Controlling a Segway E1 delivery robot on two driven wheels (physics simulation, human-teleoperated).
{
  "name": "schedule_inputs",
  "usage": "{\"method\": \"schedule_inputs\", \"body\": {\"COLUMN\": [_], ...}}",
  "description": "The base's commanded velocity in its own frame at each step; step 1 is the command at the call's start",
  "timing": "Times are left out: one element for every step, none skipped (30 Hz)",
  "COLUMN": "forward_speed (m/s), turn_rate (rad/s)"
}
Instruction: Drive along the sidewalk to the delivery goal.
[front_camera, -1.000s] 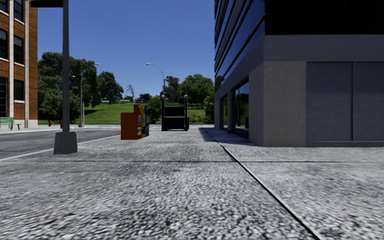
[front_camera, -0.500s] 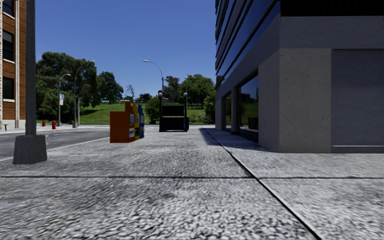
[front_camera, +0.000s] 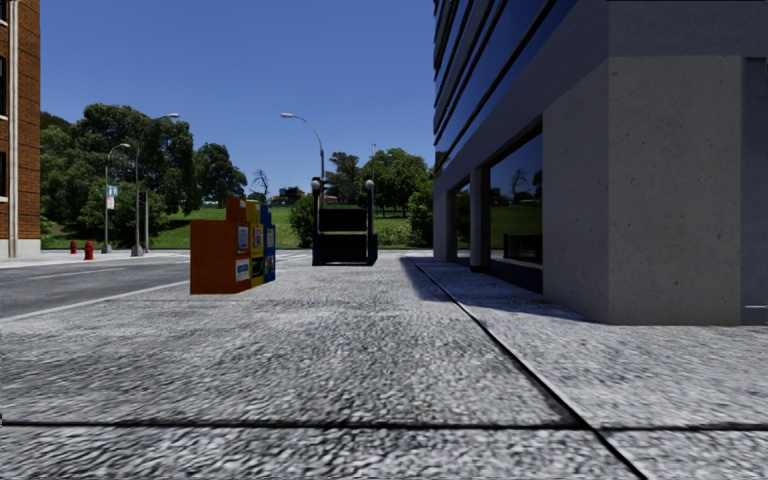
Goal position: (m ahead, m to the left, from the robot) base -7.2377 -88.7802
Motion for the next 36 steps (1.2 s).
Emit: {"method": "schedule_inputs", "body": {"forward_speed": [2.00, 2.00, 2.00, 2.00, 2.00, 2.00, 2.00, 2.00, 2.00, 2.00, 2.00, 2.00, 2.00, 2.00, 2.00, 2.00, 2.00, 2.00, 2.00, 2.00, 2.00, 2.00, 2.00, 2.00, 2.00, 2.00, 2.00, 2.00, 2.00, 2.00, 2.00, 2.00, 2.00, 2.00, 2.00, 2.00], "turn_rate": [0.00, 0.00, 0.00, 0.00, 0.00, 0.00, 0.00, 0.00, 0.00, 0.00, 0.00, 0.00, 0.00, 0.00, 0.00, 0.00, 0.00, 0.00, 0.00, 0.00, 0.00, 0.00, 0.00, 0.00, 0.00, 0.00, 0.00, 0.00, 0.00, 0.00, 0.00, 0.00, 0.00, 0.00, 0.00, 0.00]}}
